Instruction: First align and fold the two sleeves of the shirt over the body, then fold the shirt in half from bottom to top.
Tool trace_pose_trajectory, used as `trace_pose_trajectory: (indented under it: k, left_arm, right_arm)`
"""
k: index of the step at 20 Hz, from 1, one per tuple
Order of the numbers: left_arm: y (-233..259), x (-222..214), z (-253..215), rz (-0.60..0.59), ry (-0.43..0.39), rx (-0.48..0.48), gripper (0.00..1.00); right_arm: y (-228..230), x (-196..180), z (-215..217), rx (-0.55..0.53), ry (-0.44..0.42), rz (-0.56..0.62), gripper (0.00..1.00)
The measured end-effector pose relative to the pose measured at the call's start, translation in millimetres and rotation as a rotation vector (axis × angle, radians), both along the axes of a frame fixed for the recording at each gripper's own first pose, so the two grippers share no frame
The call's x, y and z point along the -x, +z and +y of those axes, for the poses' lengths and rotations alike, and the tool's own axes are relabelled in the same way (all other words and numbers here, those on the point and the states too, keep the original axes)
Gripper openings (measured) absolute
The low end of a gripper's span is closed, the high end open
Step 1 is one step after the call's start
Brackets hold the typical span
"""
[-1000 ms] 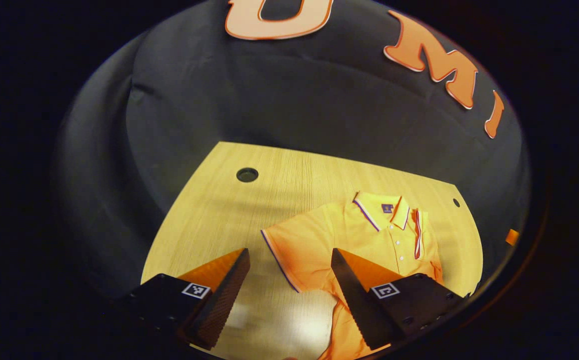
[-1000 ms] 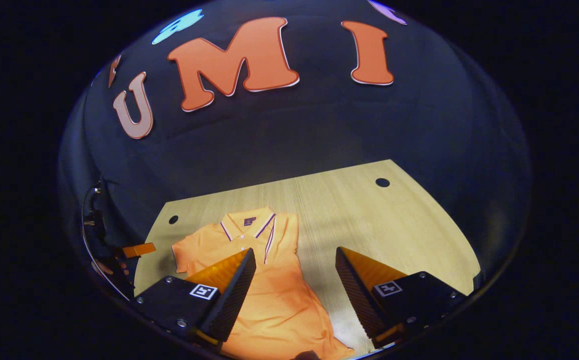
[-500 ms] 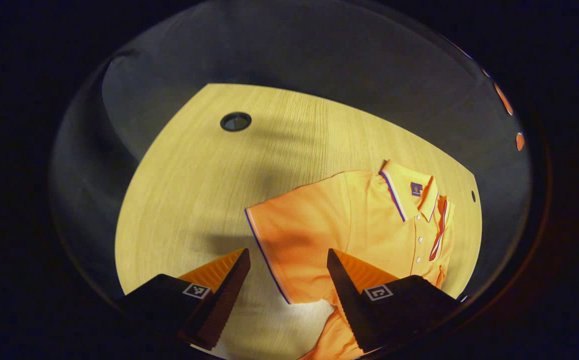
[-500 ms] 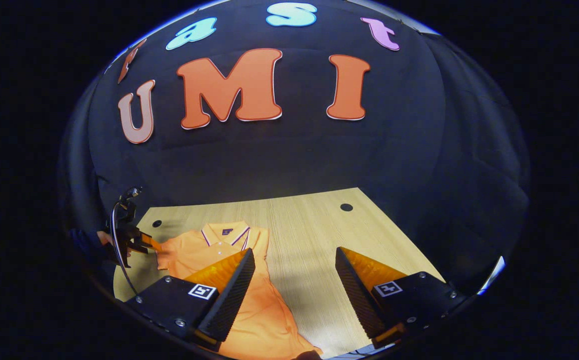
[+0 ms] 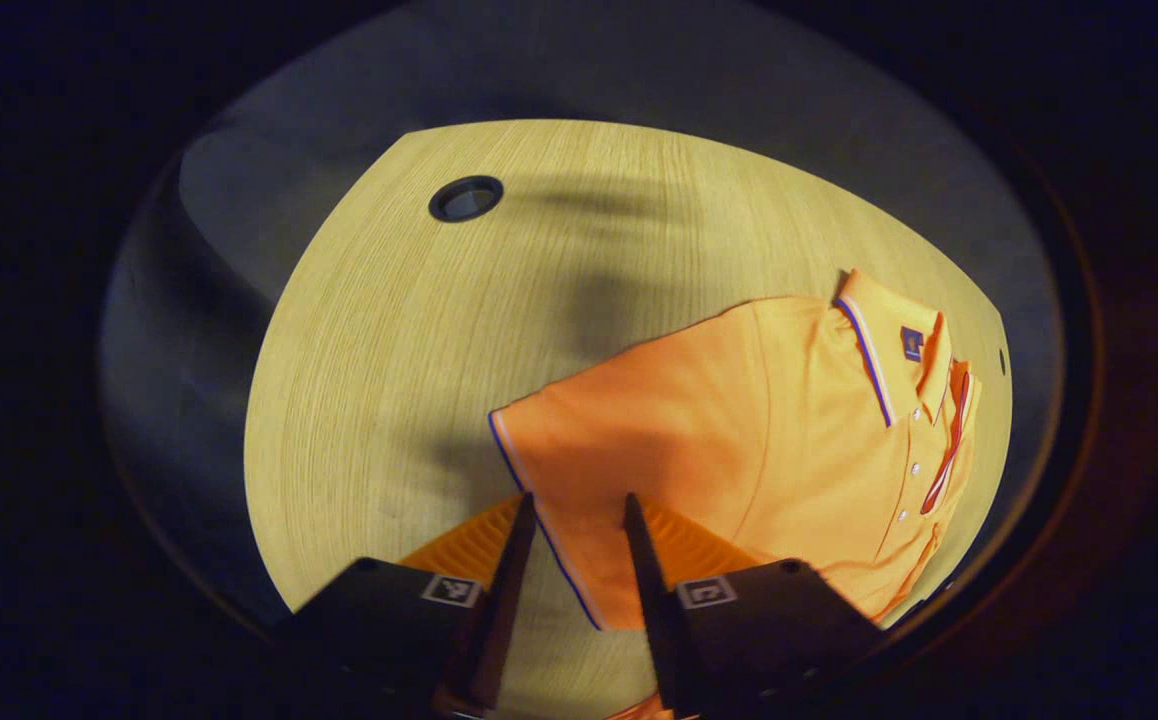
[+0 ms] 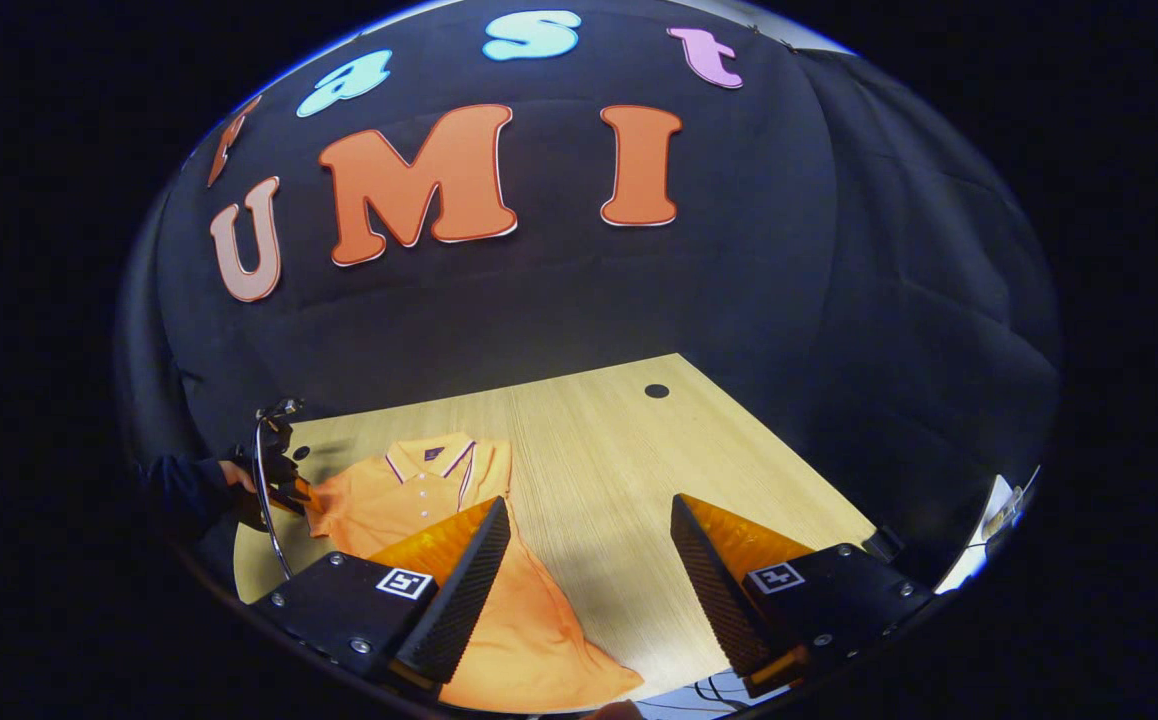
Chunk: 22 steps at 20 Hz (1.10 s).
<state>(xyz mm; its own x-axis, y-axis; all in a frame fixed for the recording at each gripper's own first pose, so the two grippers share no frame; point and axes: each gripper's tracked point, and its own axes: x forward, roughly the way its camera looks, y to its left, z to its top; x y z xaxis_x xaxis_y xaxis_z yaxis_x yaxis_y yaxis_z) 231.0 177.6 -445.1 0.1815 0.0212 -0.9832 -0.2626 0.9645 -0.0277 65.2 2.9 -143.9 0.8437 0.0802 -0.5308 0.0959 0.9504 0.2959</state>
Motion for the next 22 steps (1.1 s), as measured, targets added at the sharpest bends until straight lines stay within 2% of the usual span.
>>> trace_pose_trajectory:
  k: [2, 7, 13, 15, 17, 19, 20, 21, 22]
  left_arm:
    - [6, -2, -6, -0.020, -0.041, 0.022, 0.12]
    - [43, -31, -20, -0.194, -0.157, 0.030, 0.09]
    - [75, -52, -65, -0.298, -0.269, 0.069, 0.09]
    - [80, -57, -87, -0.323, -0.299, 0.122, 0.09]
    - [85, -63, -117, -0.366, -0.331, 0.201, 0.14]
    - [98, -64, -142, -0.405, -0.359, 0.290, 0.26]
    - [101, -63, -147, -0.421, -0.367, 0.308, 0.48]
    - [110, -62, -146, -0.437, -0.380, 0.304, 0.60]
    - [108, -61, -146, -0.448, -0.393, 0.278, 0.83]
  right_arm:
    - [-1, 3, -2, -0.008, -0.002, 0.000, 0.98]
    - [-4, 5, 1, -0.010, 0.008, 0.004, 0.98]
    - [-5, 9, 12, -0.002, 0.035, 0.001, 0.99]
    - [-4, 13, 15, 0.004, 0.037, 0.003, 0.99]
    - [-5, 20, 17, 0.002, 0.030, 0.011, 0.99]
    - [-10, 28, 18, -0.002, 0.018, 0.028, 0.99]
    - [-13, 32, 17, -0.004, 0.011, 0.036, 0.99]
    - [-13, 35, 19, -0.006, 0.006, 0.038, 0.99]
    - [-13, 36, 19, -0.004, 0.003, 0.036, 0.99]
